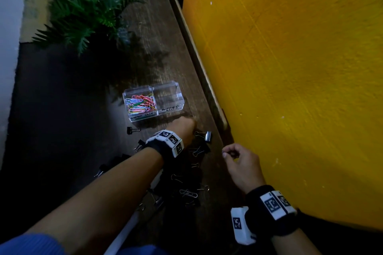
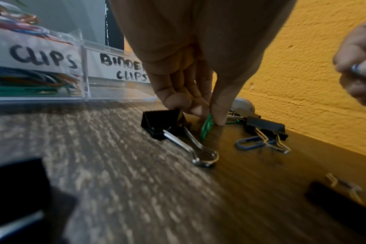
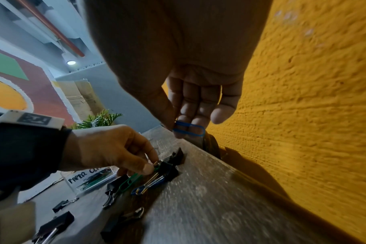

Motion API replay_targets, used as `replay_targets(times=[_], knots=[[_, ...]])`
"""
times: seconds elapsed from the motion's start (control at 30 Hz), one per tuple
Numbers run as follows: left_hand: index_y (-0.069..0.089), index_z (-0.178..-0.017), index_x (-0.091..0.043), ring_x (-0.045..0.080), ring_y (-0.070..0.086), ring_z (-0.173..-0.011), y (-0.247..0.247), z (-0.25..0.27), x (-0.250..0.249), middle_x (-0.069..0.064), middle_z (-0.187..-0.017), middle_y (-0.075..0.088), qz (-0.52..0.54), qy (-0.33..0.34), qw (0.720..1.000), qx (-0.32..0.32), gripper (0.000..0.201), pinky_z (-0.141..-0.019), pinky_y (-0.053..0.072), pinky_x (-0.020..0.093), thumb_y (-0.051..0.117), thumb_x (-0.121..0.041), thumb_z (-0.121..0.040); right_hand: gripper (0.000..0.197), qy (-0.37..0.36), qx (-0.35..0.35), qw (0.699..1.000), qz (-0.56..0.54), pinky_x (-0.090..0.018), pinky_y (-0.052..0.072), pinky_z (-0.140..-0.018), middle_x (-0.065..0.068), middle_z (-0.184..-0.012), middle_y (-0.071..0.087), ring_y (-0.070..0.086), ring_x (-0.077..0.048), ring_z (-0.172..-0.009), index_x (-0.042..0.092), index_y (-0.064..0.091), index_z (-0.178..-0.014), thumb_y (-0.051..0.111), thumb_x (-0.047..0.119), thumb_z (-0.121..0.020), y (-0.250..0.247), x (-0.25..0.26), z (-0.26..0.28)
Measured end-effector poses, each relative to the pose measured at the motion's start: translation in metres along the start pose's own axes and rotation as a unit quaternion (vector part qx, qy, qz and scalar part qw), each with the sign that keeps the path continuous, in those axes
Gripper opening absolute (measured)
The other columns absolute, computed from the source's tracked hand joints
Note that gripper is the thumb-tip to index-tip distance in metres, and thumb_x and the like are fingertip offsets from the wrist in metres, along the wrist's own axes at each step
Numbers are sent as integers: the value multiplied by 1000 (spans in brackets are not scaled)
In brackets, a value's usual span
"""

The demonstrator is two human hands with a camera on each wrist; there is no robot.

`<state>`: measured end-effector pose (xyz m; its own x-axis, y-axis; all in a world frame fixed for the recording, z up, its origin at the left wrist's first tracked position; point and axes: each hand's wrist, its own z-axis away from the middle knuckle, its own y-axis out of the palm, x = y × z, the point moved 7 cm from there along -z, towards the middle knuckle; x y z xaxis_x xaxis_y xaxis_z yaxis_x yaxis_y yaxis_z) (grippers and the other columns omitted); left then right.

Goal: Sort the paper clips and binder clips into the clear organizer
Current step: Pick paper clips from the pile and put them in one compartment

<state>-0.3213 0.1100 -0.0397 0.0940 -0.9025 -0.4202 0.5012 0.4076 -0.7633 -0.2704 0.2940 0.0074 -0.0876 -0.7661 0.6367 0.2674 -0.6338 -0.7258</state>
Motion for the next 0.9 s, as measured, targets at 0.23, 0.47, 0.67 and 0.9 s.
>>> replay_targets(times=[0.23,0.47,0.67,0.9], knots=[[62,-103,-9,26,63,-86,2,3,-3,10,-100,63,-17,9,999,25,17,-78,55,36,58,-16,-88,13,-8,23,999,23,-14,43,-67,12,-88,63,57,-1,-85,28,62,-87,63,15,-88,11,1,-5],[62,-99,-3,29,63,-89,-3,17,8,14,-98,63,-41,-2,998,51,17,-70,48,30,57,-14,-88,11,-41,49,998,24,-8,41,-63,12,-85,64,56,4,-80,27,64,-87,65,15,-87,22,23,-10],[69,-89,-9,28,63,-85,-56,48,66,11,-87,65,9,-69,995,-73,15,-70,48,33,56,-17,-85,6,-110,93,989,21,-5,41,-67,8,-88,68,60,-1,-81,21,69,-87,67,15,-85,41,74,-34],[71,-86,-17,26,64,-86,-124,59,130,9,-91,68,97,-140,969,-180,9,-74,52,32,64,-20,-82,5,-191,117,974,26,-11,45,-63,8,-80,68,62,-5,-75,21,70,-82,68,16,-83,72,178,-89]])
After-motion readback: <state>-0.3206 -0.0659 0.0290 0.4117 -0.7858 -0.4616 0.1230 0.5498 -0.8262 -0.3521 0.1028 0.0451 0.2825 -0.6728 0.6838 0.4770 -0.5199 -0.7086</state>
